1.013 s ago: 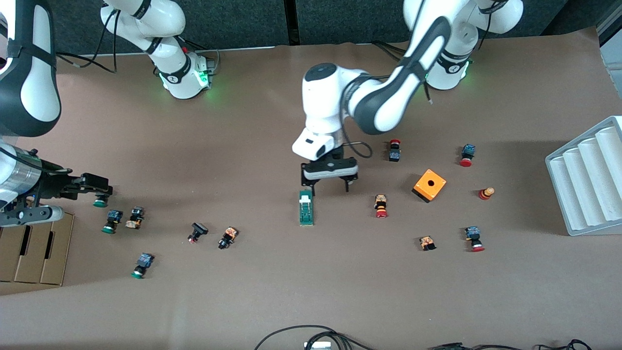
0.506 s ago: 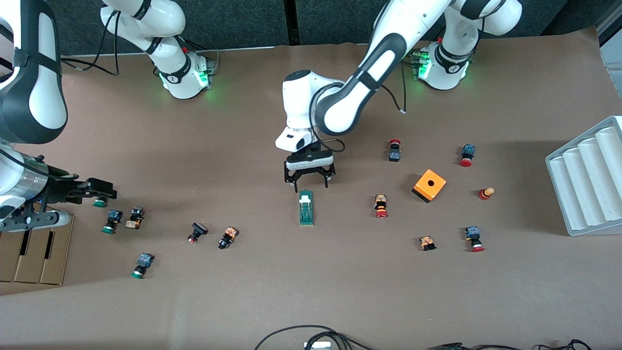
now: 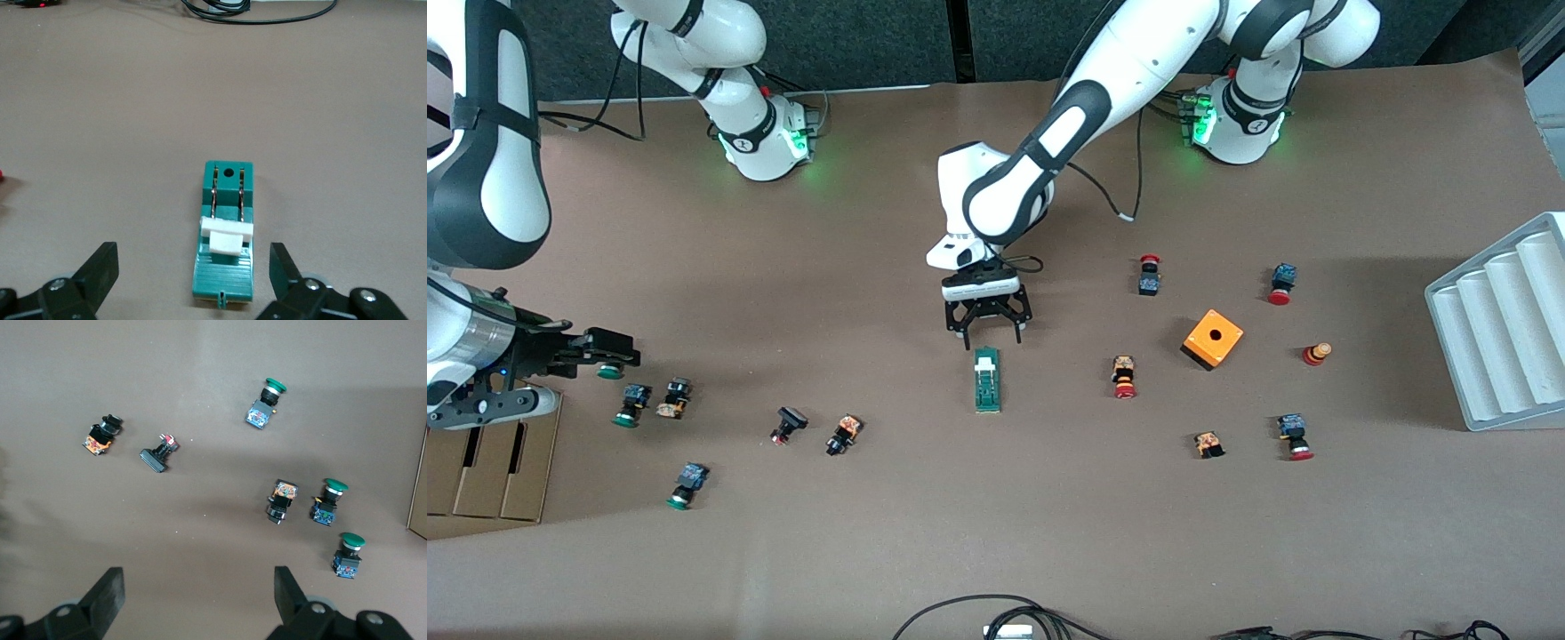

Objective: Close load switch with both arms
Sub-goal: 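Grasp the switch base with the left gripper while the right gripper approaches, then reach the right gripper over the switch toward the white handle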

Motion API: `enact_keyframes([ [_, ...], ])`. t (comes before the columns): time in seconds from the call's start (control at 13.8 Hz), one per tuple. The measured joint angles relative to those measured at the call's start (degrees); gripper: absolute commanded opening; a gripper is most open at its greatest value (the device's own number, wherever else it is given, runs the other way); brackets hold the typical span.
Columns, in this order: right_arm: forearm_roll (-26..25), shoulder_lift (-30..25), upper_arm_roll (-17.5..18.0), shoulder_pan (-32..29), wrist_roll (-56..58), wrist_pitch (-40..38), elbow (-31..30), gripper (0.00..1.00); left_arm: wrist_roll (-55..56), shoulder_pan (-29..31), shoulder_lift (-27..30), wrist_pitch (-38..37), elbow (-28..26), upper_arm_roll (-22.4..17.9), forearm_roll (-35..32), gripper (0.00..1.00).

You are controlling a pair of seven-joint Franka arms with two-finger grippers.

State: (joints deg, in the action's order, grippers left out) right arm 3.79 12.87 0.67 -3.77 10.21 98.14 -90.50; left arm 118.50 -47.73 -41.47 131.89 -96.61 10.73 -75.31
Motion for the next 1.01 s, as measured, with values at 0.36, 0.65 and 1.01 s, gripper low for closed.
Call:
enact_keyframes([
  [0.36,0.04,0.97,0.44,2.34,1.92,0.00,0.00,0.99,10.90,-0.16,-3.60,-0.05,0.42,-0.14,-11.38,1.00],
  [0.65,0.04,2.79,0.48,4.71,7.32,2.16,0.01,0.99,11.21,-0.27,-7.39,-0.37,4.14,-0.15,-14.97,0.99],
  [1.01,0.05,5.10,0.56,6.80,17.53,6.82,0.02,0.99,16.65,-4.31,-10.53,-11.20,4.70,-0.09,-18.06,1.00],
])
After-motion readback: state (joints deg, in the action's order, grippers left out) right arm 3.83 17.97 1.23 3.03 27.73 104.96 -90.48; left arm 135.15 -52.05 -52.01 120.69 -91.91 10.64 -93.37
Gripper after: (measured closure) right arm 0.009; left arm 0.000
